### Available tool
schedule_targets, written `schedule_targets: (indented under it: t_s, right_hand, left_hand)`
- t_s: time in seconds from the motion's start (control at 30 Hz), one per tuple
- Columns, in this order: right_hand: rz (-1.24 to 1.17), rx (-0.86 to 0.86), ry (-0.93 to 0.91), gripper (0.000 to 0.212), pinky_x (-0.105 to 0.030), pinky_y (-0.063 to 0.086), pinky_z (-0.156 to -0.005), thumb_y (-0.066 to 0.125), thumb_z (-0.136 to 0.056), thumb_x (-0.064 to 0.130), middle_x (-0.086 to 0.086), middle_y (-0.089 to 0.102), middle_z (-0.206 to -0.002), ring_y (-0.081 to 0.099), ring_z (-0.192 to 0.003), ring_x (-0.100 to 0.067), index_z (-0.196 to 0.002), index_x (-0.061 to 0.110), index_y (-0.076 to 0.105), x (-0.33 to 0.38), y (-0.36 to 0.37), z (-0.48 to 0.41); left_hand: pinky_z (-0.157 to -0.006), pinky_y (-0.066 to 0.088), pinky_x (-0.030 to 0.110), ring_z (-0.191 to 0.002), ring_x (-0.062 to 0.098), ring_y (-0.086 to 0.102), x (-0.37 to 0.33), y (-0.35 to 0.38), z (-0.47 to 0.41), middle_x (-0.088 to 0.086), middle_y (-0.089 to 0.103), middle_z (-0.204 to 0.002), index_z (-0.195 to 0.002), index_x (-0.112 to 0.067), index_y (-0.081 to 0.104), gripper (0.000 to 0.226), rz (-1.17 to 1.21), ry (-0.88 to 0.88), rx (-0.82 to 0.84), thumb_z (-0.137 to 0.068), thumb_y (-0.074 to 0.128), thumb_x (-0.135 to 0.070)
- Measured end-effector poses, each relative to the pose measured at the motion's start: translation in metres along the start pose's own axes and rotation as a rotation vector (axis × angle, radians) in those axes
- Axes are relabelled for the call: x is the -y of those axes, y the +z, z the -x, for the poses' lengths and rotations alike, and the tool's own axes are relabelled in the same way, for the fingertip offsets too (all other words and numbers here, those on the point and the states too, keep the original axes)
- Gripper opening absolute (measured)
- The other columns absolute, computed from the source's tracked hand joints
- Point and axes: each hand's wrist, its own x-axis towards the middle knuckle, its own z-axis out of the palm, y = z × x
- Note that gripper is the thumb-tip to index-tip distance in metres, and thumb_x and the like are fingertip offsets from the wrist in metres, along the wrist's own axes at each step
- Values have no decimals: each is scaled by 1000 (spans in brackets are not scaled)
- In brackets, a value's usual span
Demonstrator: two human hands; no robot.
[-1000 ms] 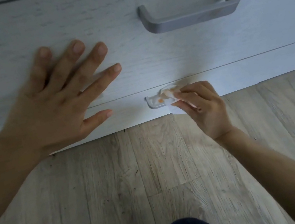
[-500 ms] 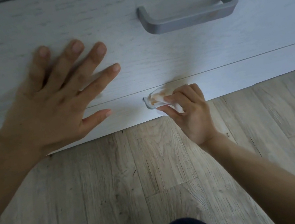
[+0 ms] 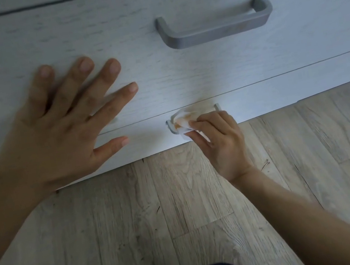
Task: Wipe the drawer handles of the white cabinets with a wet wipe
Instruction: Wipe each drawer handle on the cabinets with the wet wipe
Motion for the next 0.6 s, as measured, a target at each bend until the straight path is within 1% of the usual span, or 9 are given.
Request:
schedule_targets:
  t_s: [0.1,0.2,0.27,0.43,0.53,0.6]
  right_hand:
    - [5,-14,-36,9,-37,53,-63,71,-81,8,-11,68,-80,63,-71,-28,-83,0,73,-6,-4,3]
    - [-16,-10,-49,9,-35,52,-65,69,-83,9,-10,68,-80,63,-72,-26,-83,1,72,6,4,1]
    - [-27,-8,-41,8,-34,52,-67,70,-83,9,-9,68,-81,64,-75,-25,-83,2,72,10,8,1]
    - [18,-38,27,12,-38,57,-74,72,-81,7,-11,71,-87,67,-86,-28,-90,0,73,5,3,9]
    - [21,-35,32,11,-35,56,-74,72,-81,8,-10,71,-86,68,-85,-27,-90,1,74,14,7,8]
    - [17,-35,24,11,-37,56,-73,74,-80,6,-10,71,-86,68,-84,-27,-90,2,74,11,4,8]
  left_hand:
    - [-117,-13,42,-147,26,-9,0,0,0,10,1,-161,-151,-14,28,75,-2,1,-1,-92,42,-60]
    - [-117,-14,42,-147,25,-9,-1,-1,0,10,1,-161,-151,-15,28,75,6,-6,6,-92,41,-60]
    - [-117,-14,41,-147,25,-10,0,-1,0,9,0,-161,-151,-15,28,75,6,-3,14,-92,41,-60]
    - [-117,-14,42,-147,25,-11,0,-3,0,9,-2,-161,-152,-16,26,75,-5,-2,30,-93,39,-61]
    - [-117,-14,42,-147,25,-11,0,-3,-1,9,-2,-161,-152,-16,26,75,-7,1,24,-93,39,-61]
    - [-117,-15,42,-146,25,-11,0,-3,-1,9,-2,-161,-152,-16,26,75,-2,0,22,-93,39,-61]
